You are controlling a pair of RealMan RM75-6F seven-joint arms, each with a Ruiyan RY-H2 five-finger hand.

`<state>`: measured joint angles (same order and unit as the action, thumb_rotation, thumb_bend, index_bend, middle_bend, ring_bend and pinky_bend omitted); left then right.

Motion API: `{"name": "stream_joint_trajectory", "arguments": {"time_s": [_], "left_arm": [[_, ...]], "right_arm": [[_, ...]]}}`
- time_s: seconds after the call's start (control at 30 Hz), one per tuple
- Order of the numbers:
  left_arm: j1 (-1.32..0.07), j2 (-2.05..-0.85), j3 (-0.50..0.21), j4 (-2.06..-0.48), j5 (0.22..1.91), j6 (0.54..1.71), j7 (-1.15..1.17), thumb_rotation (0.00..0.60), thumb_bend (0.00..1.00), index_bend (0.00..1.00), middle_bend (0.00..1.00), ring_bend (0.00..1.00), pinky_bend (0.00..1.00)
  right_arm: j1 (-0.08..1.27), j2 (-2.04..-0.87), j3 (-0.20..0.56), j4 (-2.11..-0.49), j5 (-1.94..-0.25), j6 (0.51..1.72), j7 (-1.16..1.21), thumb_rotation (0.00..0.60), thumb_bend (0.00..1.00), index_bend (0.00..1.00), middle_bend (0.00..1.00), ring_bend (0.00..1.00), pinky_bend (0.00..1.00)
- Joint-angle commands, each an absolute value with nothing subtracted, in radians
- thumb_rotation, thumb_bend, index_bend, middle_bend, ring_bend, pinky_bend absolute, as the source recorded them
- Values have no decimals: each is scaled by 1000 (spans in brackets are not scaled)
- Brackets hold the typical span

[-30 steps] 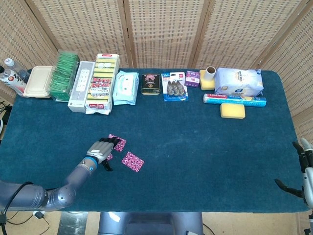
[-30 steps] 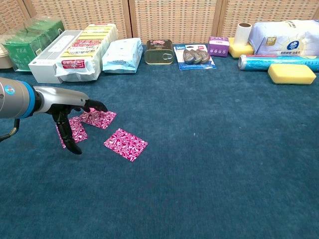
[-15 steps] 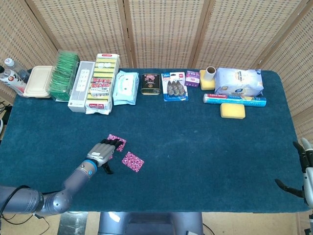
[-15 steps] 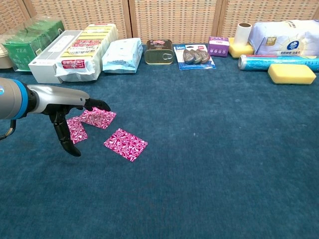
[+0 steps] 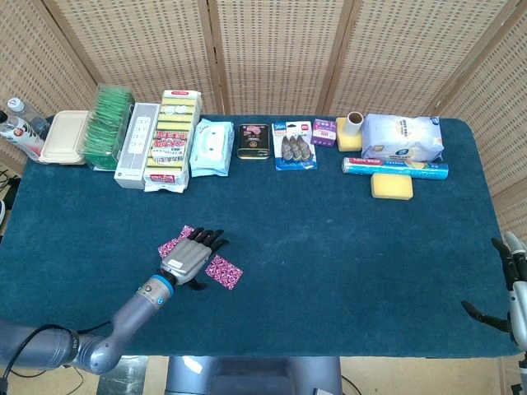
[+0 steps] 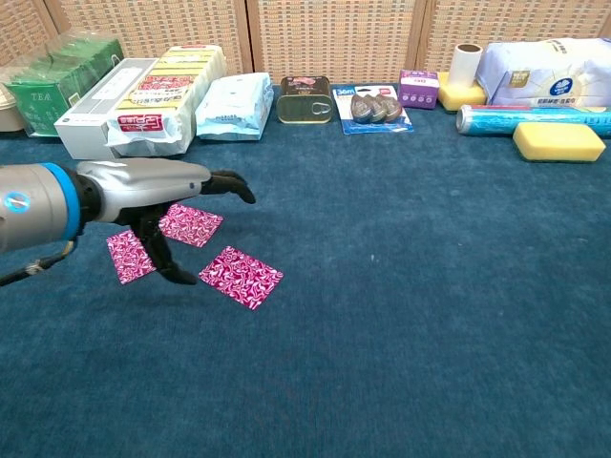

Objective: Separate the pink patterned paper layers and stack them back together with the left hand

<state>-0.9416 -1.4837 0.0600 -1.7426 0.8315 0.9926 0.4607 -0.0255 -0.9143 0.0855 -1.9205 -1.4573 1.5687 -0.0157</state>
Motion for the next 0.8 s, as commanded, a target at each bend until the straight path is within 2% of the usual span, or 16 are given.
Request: {"name": "stream_joint_trajectory", "arguments": {"time_s": [0.03,0.17,0.67,0.8], "left_arm": [[-897,-1576,32,-1636,897,1018,426,600,186,106,0,42,26],[-894,-1600,17,-1614,904,1005,436,600,185,152,0,42,26],[-866,-1582,26,-1627,940,972,496,600,187,156,0,39,26],[-864,-1597,25,-1617,939,961,512,600,187,196,0,39,26]], "right_arm": [[-25,-913,86,-1920,-1457,1568,-13,600,0,0,0,0,0],[-26,-911,86,-1920,-1457,1568,-9,600,0,0,0,0,0],[-26,-907,85,-1921,-1458,1566,5,600,0,0,0,0,0],[-26,-907,85,-1922,-1456,1566,5,600,0,0,0,0,0]]}}
